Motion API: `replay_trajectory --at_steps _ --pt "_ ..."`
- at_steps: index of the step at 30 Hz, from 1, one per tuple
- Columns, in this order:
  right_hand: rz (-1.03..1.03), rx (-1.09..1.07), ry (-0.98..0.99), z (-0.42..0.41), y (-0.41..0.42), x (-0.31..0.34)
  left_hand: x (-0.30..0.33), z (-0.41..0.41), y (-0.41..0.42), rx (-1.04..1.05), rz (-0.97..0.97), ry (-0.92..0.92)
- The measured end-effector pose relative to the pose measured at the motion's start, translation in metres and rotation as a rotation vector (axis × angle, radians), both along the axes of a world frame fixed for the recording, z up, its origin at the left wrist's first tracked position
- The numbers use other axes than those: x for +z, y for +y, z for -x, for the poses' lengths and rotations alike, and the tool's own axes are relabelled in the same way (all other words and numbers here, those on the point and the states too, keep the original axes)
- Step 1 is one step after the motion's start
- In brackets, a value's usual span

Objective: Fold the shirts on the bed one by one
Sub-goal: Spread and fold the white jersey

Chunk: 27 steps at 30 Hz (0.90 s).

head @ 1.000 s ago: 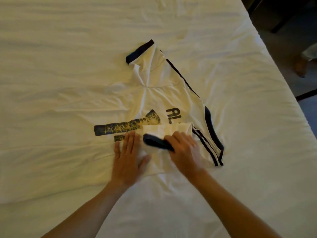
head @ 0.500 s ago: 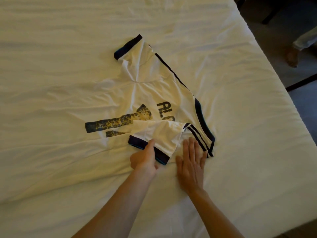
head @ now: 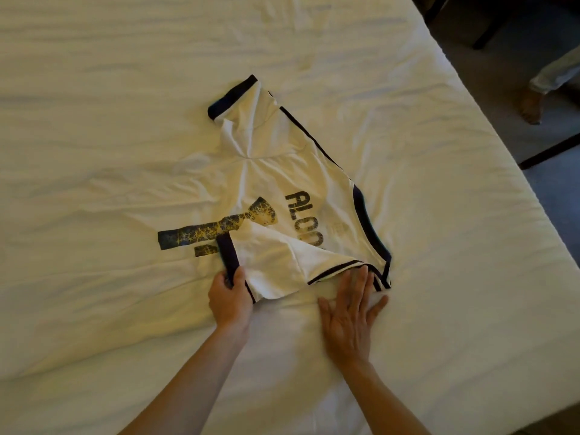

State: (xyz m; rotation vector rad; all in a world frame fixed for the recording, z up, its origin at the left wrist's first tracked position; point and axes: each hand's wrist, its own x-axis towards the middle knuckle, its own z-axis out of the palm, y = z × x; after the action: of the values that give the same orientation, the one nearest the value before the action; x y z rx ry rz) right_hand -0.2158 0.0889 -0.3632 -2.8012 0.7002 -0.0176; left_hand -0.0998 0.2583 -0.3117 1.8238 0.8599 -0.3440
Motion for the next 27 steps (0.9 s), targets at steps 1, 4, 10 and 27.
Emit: replay_trajectory --at_steps 1,4,10,27 --pt "0.009 -0.008 0.007 0.001 0.0 0.0 -0.002 -0.001 0.002 -0.03 -0.028 -0.015" --pt "-0.002 -0.049 0.029 0.004 0.001 0.003 -0.004 -0.002 0.005 -0.11 -0.081 -0.053" --pt "-0.082 -0.168 -0.166 0.002 0.005 0.018 -0.003 -0.004 0.029 -0.113 -0.158 -0.182" --pt "-0.079 0.476 0.207 -0.053 0.048 0.015 0.001 -0.013 0.06 -0.09 0.125 -0.164"
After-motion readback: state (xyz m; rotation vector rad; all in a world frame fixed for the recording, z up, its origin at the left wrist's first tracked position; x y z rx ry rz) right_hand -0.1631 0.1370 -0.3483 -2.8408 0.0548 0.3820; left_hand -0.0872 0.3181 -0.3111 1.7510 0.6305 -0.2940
